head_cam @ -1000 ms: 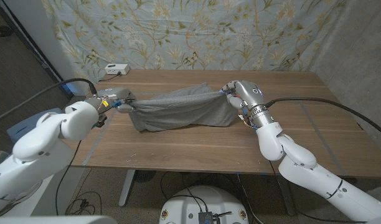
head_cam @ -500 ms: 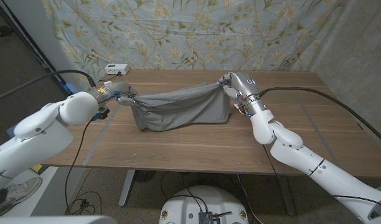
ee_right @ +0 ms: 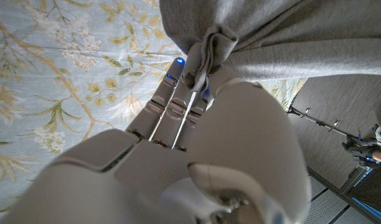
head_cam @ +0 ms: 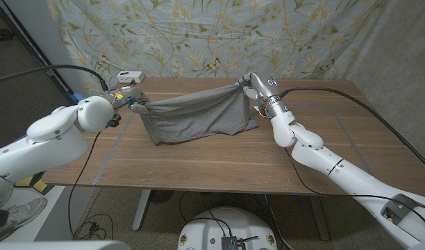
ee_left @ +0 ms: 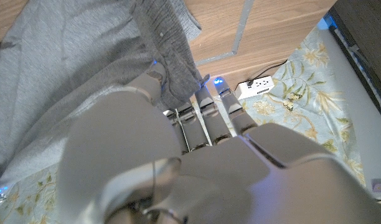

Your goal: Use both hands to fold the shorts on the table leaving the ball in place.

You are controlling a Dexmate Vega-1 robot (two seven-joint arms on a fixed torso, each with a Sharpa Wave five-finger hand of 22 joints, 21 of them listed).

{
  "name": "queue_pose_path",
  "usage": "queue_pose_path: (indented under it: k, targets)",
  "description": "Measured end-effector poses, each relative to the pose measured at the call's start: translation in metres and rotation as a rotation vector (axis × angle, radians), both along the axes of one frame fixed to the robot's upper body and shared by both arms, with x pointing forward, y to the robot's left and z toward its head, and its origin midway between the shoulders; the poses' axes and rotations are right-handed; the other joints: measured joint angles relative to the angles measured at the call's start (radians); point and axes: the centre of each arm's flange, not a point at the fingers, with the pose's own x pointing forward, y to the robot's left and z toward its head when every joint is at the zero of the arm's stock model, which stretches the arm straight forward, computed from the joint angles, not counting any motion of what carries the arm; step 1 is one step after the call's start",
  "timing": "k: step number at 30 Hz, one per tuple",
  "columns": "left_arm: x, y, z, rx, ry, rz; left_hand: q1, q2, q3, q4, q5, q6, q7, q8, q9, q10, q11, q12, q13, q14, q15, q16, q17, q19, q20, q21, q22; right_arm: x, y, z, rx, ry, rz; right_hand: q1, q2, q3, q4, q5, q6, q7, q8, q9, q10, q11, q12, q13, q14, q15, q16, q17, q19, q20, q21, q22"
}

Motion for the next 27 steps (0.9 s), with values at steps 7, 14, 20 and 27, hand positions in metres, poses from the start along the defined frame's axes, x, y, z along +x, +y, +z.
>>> queue_pose_path:
  k: [7,14,20,27]
  targets:
    - [0.007,0.000,0.001,0.045,-0.007,0.053,0.000,0.000,0.000,0.000,-0.003,0.004,-0.004,-0.003,0.000,0.000,0.000,0.000,0.000,0.000,0.000,0.000,0.000,0.000,0.000,0.004,0.000,0.011,0.007,0.009,-0.011,-0.009,-0.002,0.000,0.000,0.000,0.000,0.000,0.000,0.000,-0.008,0.000,0.000,0.000,-0.003,0.000,0.000,0.000,-0.007,0.002,-0.002,-0.002,0.000,0.000]
    - [0.014,0.010,0.006,0.064,-0.061,0.133,0.000,0.000,0.000,0.000,-0.006,0.007,-0.007,-0.006,0.000,0.000,0.000,0.000,0.000,0.000,0.000,0.000,0.000,0.000,0.000,0.004,0.000,0.039,0.020,0.025,-0.037,-0.005,-0.023,0.000,0.000,0.000,0.000,0.000,0.000,0.000,-0.008,0.000,0.000,0.000,-0.007,0.014,0.004,-0.004,-0.014,0.001,-0.001,-0.002,0.008,0.000]
    - [0.022,0.014,0.005,0.063,-0.083,0.159,0.000,0.000,0.000,0.000,-0.001,0.007,-0.007,-0.007,0.000,0.000,0.000,0.000,0.000,0.000,0.000,0.000,0.000,0.000,0.000,0.004,0.000,0.055,0.027,0.031,-0.054,0.002,-0.037,0.000,0.000,0.000,0.000,0.000,0.000,0.000,-0.008,0.000,0.000,0.000,-0.008,0.014,0.006,-0.002,-0.016,0.006,-0.001,-0.002,0.016,-0.005]
    - [0.034,0.022,0.002,0.041,-0.114,0.186,0.000,0.000,0.000,0.000,-0.001,0.001,-0.001,-0.019,-0.001,-0.002,-0.002,0.000,0.001,0.000,0.000,-0.004,0.000,0.000,0.000,0.008,0.000,0.074,0.035,0.037,-0.072,0.021,-0.050,0.000,0.000,0.000,0.000,-0.001,-0.006,-0.006,-0.015,0.000,0.000,0.000,-0.011,0.014,0.008,-0.004,-0.023,0.007,-0.007,-0.007,0.016,-0.005]
